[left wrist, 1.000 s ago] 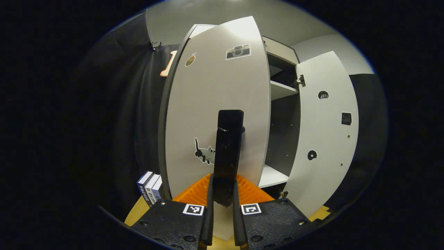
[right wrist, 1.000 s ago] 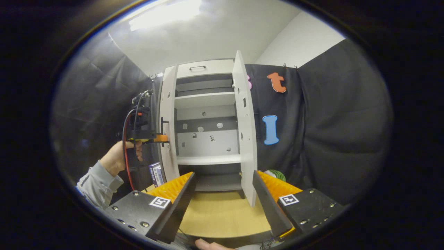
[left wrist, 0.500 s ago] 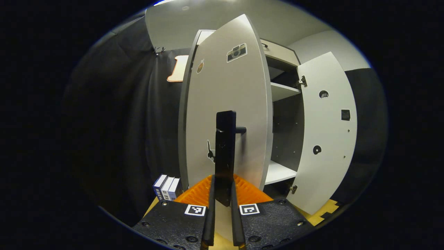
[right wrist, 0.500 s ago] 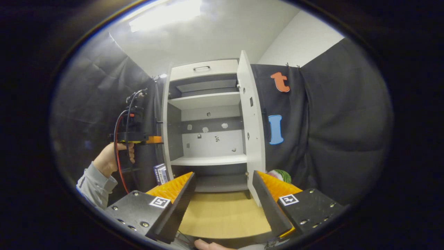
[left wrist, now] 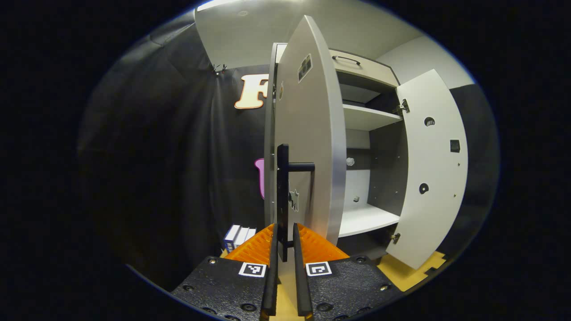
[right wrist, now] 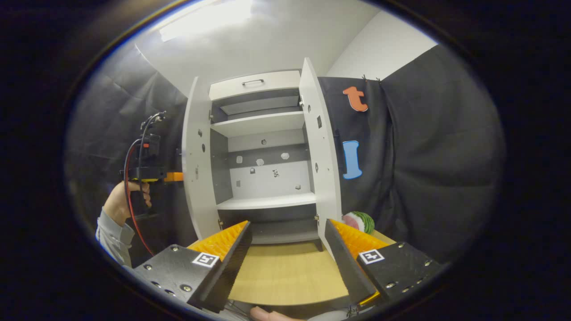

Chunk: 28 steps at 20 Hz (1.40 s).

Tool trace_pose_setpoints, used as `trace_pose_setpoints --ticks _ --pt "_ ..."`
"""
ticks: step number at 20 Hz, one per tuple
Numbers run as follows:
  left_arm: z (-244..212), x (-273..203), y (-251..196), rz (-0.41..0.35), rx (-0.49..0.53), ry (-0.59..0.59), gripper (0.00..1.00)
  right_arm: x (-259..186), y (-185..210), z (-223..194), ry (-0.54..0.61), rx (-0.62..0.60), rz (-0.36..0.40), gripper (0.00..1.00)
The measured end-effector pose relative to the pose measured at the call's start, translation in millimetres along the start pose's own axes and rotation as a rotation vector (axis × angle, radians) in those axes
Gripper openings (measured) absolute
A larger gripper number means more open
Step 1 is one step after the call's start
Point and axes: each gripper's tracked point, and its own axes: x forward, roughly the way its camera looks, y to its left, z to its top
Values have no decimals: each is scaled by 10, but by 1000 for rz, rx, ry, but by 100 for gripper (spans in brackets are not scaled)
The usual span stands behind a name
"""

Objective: Open the right door of the double-door shoe cabinet with the right hand, and open the left door with the left hand.

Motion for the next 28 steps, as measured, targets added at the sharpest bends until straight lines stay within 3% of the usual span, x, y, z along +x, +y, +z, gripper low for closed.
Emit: trace_pose_setpoints --ticks 3,5,6,7,8,9,10,12,13,15,16,17,21,23,26,28 --pt "-19 -48 385 110 23 -2 12 -17 22 -3 -29 -5 8 98" --pt "-88 -106 249 11 -82 19 13 -22 51 -61 -29 1 9 93" --pt "-152 -126 255 2 -128 46 7 -52 95 -112 -20 10 18 98" --pt "-165 -133 274 -7 -145 60 12 -128 171 -181 -13 19 26 98" --pt "-181 -138 322 2 -140 63 17 -172 197 -206 -11 19 28 98" --pt "-174 -207 418 25 -121 54 12 -187 180 -199 -11 6 28 93" --pt "-128 -296 516 51 -100 34 18 -212 141 -196 -10 -10 20 93" --pt "38 -423 584 73 -103 -15 19 -197 147 -194 -14 -36 5 98" --pt "76 -487 586 74 -115 -23 14 -190 134 -211 -12 -41 -1 98" --pt "108 -627 527 70 -125 -36 28 -187 123 -218 -8 -29 -6 98" --pt "125 -681 502 66 -109 -44 27 -200 119 -220 -7 -18 -11 98" --pt "126 -735 484 67 -86 -55 43 -199 132 -226 -7 -12 -14 98" --pt "69 -934 410 102 -54 -50 85 -201 135 -198 -8 -23 -20 98" --pt "-6 -1017 299 95 -63 -34 98 -206 111 -197 -6 -27 -29 93" --pt "-143 -1139 120 93 -56 3 92 -215 55 -169 3 -33 -40 98" --pt "-223 -1233 -33 85 -73 30 96 -237 11 -130 -3 -34 -48 98"
